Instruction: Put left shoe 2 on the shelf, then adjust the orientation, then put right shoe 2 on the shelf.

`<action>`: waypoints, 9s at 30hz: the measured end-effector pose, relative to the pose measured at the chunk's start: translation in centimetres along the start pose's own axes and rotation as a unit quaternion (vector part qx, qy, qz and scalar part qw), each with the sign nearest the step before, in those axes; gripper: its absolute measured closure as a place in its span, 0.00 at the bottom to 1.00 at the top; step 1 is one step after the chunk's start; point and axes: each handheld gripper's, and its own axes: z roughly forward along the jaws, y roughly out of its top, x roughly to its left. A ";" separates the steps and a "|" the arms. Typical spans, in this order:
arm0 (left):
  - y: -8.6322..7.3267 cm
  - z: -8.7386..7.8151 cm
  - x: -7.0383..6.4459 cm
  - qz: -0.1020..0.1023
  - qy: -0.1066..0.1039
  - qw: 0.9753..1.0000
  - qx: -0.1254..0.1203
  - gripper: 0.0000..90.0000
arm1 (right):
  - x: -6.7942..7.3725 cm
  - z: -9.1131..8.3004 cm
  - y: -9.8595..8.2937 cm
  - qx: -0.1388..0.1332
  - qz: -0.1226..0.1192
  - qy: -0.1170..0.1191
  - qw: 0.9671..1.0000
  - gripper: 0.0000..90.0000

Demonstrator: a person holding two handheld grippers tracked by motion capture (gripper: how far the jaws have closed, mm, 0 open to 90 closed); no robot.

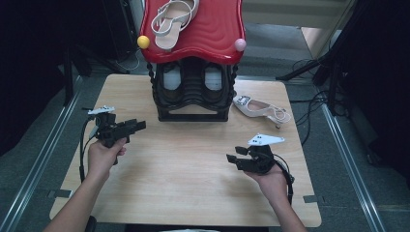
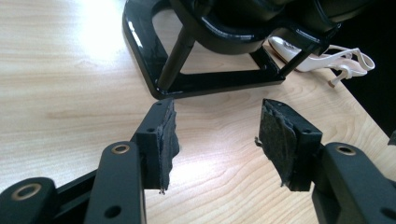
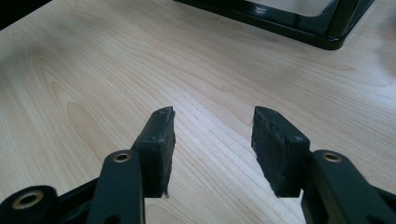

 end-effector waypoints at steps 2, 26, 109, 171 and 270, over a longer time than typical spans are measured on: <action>0.0 -0.1 0.1 0.002 0.000 1.000 -0.003 0.51 | 0.0 0.0 0.0 0.001 0.000 0.000 1.000 0.56; -0.6 -0.4 0.0 0.010 -0.006 1.000 0.001 0.44 | -2.3 -0.3 0.9 -0.011 0.023 -0.010 1.000 0.63; -1.0 0.5 -0.3 0.040 -0.027 0.998 0.035 0.45 | -17.8 0.9 6.3 0.020 0.171 -0.141 0.975 1.00; -1.1 0.8 -0.3 0.041 -0.030 0.998 0.048 0.43 | -15.0 5.1 6.9 -0.005 0.185 -0.149 0.971 0.89; -1.2 1.1 -0.5 0.042 -0.040 0.996 0.062 0.43 | -9.8 -11.5 29.6 -0.161 0.203 -0.063 0.964 0.98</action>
